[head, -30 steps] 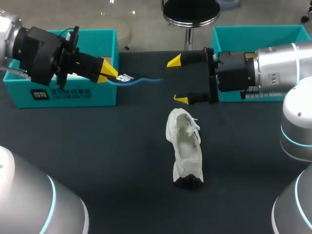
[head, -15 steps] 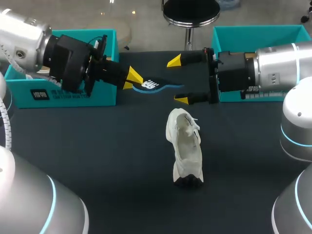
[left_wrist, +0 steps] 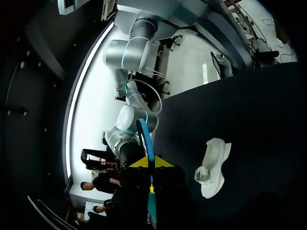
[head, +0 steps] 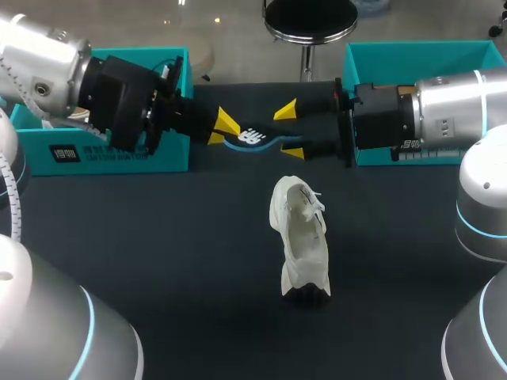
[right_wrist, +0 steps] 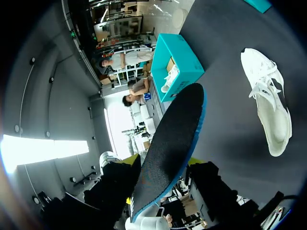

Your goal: Take the shoe out of the shoebox, open the shoe tongue, remove and reinsert the insole, then place the shoe into the shoebox

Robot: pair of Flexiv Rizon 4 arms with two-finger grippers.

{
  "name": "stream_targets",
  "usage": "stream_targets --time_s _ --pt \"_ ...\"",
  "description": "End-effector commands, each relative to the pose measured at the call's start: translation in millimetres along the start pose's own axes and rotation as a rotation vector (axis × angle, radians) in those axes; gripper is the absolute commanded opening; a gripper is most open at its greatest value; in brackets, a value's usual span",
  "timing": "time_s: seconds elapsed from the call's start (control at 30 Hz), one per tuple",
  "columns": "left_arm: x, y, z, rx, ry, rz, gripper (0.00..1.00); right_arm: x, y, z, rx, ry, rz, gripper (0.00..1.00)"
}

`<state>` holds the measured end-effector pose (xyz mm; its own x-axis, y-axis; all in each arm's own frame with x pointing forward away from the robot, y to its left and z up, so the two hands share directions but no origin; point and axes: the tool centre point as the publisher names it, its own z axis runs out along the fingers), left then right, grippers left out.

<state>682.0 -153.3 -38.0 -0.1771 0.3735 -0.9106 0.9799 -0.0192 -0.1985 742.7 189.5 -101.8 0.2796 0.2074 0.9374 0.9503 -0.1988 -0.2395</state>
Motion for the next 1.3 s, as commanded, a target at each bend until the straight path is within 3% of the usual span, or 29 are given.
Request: stream_targets --time_s 0.03,0.53,0.57,0.6,0.97,1.3 --pt "2.3 -1.9 2.4 -0.001 0.000 0.001 0.00 0.3 -0.6 1.9 -0.003 -0.003 0.001 0.00" --pt "6.9 -4.4 0.0 0.037 0.014 -0.007 0.00 0.3 -0.6 1.9 -0.003 -0.003 0.001 0.00" --pt "7.2 -4.9 -0.7 0.047 0.015 -0.015 0.39 0.3 -0.6 1.9 -0.003 -0.003 0.001 0.00" --pt "7.2 -5.1 -2.5 0.048 0.015 -0.012 1.00 0.3 -0.6 1.9 -0.003 -0.003 0.001 0.00" --pt "8.4 17.3 -38.3 0.032 0.062 -0.003 1.00 0.3 -0.6 1.9 -0.003 -0.003 0.001 0.00" --pt "16.1 31.7 -54.3 0.030 0.160 0.023 1.00 0.3 -0.6 1.9 -0.003 -0.003 0.001 0.00"
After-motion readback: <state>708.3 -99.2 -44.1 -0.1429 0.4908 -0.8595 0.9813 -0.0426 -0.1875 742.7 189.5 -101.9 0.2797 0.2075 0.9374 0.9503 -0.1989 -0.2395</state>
